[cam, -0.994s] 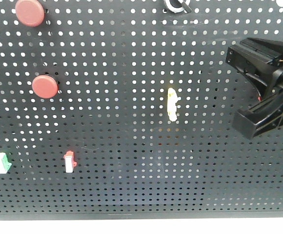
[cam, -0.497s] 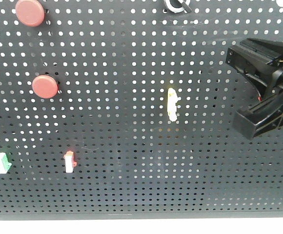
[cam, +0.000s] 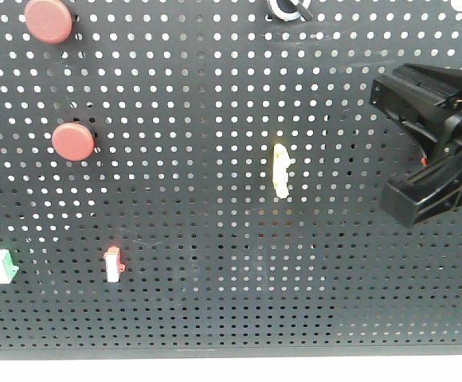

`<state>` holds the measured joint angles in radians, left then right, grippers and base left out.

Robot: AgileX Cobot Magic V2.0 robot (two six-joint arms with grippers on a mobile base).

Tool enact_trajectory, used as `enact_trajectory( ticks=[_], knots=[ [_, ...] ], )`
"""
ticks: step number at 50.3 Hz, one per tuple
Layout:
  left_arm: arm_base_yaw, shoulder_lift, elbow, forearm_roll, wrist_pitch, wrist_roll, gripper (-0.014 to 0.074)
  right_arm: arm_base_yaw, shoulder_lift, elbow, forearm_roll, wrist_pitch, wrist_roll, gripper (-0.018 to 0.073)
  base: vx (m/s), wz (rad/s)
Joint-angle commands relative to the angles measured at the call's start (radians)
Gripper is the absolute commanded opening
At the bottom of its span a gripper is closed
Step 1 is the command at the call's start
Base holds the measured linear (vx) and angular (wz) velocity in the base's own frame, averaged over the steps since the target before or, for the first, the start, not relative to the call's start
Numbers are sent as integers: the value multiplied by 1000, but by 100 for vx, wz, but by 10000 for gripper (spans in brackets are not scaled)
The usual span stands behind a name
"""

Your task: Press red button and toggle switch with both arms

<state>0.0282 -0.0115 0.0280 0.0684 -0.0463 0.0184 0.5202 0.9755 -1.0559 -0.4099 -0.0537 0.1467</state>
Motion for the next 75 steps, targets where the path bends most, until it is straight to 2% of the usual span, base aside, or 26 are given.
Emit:
enact_trajectory(
  ticks=[1, 32, 35, 40, 52, 56, 62, 67, 69, 72, 75],
  knots=[
    [-10, -17, 34, -12, -83, -9, 2, -6, -15, -30, 0, -65, -8, -3, 0, 0],
    [-10, -17, 34, -12, -78, -9, 2, -8, -24, -4, -1, -62, -21, -4, 0, 0],
    [-10, -17, 34, -12, -78, -9, 2, -41, -56, 31, 3, -26, -45, -4, 0, 0],
    [-10, -17, 34, -12, -78, -9, 2, -137, -146, 152, 55, -15, -38, -4, 0, 0],
    [-10, -17, 34, -12, -78, -9, 2, -449, -460, 583, 159, -17, -38, -4, 0, 0],
    [-10, -17, 34, -12, -78, -9, 2, -525, -579, 722, 191, -17, -38, -3, 0, 0],
    [-10, -17, 34, -12, -78, -9, 2, -576, -750, 925, 217, -17, -38, -3, 0, 0],
    [-10, -17, 34, -12, -78, -9, 2, -569, -878, 1069, 217, -17, -38, -3, 0, 0],
    [-10, -17, 34, -12, -78, -9, 2, -568, -929, 1106, 217, -17, -38, -3, 0, 0],
    [-10, -17, 34, -12, -78, -9, 2, -562, -1013, 1093, 228, 124, -40, -3, 0, 0],
    [-10, -16, 34, -12, -77, -9, 2, -558, -999, 1098, 229, 134, -50, -3, 0, 0]
  ],
)
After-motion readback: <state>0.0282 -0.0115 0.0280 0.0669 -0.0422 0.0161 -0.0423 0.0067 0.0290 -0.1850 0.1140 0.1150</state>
